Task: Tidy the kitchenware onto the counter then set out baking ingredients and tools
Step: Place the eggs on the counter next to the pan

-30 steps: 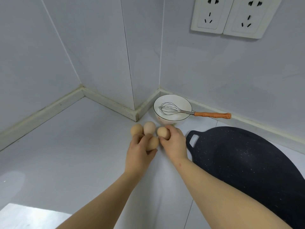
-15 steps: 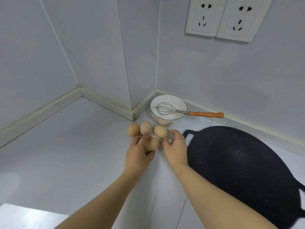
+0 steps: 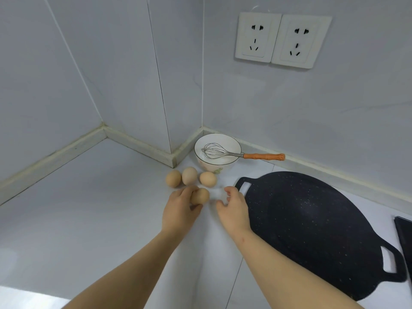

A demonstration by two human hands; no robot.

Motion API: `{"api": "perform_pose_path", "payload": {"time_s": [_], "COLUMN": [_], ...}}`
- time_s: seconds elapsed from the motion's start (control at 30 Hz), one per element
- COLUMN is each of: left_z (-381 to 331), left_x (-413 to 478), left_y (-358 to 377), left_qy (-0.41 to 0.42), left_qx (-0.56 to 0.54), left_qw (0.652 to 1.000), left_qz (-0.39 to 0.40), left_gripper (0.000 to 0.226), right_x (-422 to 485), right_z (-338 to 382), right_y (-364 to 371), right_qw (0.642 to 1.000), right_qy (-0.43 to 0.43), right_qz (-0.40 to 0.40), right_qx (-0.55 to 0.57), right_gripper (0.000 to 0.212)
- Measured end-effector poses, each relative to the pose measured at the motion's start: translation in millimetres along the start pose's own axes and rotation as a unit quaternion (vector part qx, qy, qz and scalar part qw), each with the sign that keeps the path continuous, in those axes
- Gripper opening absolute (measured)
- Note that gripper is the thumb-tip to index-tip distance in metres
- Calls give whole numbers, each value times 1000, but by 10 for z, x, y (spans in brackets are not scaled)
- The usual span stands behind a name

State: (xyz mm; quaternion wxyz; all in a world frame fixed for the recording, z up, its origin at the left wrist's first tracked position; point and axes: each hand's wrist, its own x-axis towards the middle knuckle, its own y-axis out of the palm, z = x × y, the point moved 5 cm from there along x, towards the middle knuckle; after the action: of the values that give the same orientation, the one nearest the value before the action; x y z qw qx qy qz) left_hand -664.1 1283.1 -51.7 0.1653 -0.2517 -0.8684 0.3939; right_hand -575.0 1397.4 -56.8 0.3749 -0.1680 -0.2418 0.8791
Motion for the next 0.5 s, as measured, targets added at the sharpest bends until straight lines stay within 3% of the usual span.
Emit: {"api": "perform_pose_path", "payload": {"time_s": [0.5], "left_z": [-74], "left_x": [138], "left_y": [-24], "left_qy": [21], "left_qx": [74], "left_qw": [997], "left_qz": [9], "left_gripper": [48], "right_x": [-11], "right_z": [-12], "right_y": [4], "right_qw": [1000], "right_qy": [5], "right_qz": [4], "right_qx": [1], "right_gripper": [43]}}
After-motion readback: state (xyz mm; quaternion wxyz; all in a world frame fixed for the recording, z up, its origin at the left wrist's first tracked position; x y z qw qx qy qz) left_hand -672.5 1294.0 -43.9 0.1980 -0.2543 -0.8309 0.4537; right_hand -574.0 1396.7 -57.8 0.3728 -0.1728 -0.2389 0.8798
